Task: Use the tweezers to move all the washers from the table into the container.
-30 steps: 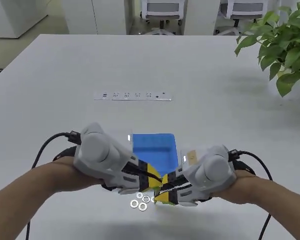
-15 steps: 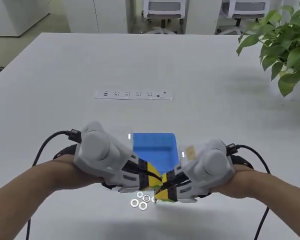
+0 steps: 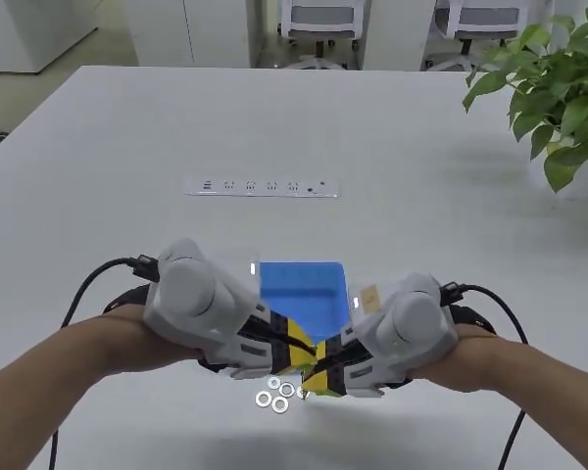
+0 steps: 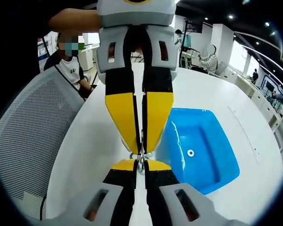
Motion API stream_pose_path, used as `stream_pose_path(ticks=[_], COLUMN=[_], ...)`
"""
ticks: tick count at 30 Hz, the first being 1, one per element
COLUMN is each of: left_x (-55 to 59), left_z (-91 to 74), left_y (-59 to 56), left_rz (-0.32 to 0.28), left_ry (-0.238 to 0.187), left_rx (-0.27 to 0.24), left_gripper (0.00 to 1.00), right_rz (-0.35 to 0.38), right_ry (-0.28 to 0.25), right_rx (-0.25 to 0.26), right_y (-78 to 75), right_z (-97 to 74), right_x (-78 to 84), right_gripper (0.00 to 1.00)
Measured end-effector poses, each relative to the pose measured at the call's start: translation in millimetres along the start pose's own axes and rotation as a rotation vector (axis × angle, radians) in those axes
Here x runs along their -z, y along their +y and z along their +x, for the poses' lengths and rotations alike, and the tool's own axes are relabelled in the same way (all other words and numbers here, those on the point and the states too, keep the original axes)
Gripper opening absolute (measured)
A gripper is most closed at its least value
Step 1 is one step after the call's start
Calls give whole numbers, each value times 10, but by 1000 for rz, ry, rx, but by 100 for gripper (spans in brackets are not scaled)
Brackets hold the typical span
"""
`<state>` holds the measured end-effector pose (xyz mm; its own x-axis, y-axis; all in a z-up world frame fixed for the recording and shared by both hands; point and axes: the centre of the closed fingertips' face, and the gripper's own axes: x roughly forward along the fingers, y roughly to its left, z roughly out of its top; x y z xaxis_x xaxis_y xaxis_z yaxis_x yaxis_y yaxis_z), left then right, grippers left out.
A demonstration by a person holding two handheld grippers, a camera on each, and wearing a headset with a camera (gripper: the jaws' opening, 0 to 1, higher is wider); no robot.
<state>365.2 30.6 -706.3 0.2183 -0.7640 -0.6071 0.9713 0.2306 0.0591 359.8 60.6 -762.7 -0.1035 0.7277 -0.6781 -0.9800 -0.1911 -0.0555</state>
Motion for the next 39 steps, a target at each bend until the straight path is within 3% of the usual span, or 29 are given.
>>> stream_pose_path(ticks=[11, 21, 39], left_x=[26, 62, 75], left_z=[-70, -180, -431], left_y=[24, 29, 87], left_rz=[-40, -107, -196], left_ry=[-11, -36, -115], left_rx=[-15, -37, -150], left_gripper=[14, 34, 73], right_rz=[0, -3, -44], right_ry=[5, -3, -24], right_rx=[-5, -7, -10], right_y=[26, 45, 11], right_z=[-12, -58, -245], right_x=[-15, -100, -385], right_gripper=[7, 7, 7])
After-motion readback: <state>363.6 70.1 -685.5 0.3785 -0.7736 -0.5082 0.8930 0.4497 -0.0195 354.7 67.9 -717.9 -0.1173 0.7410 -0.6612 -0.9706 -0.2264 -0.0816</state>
